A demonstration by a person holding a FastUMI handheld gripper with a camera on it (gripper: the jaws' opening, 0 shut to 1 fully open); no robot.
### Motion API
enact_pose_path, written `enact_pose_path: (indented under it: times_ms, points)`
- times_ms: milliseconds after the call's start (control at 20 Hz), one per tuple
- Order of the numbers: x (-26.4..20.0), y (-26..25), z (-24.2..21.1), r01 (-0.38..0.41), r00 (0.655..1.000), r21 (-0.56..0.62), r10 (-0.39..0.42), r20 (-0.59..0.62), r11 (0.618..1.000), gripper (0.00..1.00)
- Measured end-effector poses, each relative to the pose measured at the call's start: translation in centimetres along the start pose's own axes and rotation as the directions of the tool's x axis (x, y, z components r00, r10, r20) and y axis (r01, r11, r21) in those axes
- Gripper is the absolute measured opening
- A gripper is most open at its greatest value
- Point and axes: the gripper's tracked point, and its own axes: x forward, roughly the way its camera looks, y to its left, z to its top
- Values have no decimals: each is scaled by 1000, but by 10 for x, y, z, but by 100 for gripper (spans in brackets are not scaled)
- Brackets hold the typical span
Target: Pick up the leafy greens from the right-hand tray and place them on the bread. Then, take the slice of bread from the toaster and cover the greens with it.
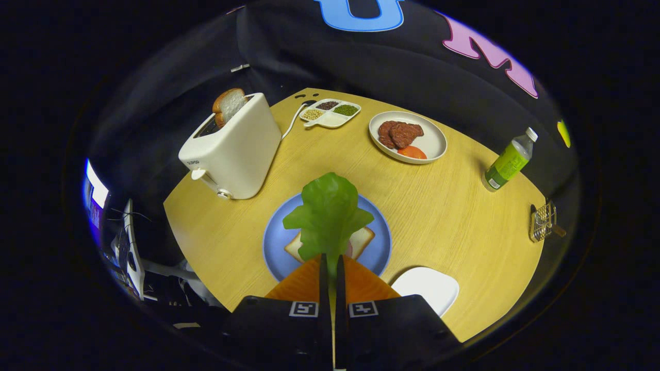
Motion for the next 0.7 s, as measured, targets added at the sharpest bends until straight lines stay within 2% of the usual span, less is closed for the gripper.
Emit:
enact_pose_path:
  times_ms: [150, 250, 400, 700]
  points:
    - [4, 7, 6, -9, 1000, -5, 9, 5, 1000, 7]
    - [6, 6, 9, 4, 1000, -3, -4, 12, 1000, 14]
    - [2, 0, 17, 37, 998, 5, -37, 57, 999, 72]
    - [-12, -6, 25, 69, 993, 25, -71, 92, 997, 73]
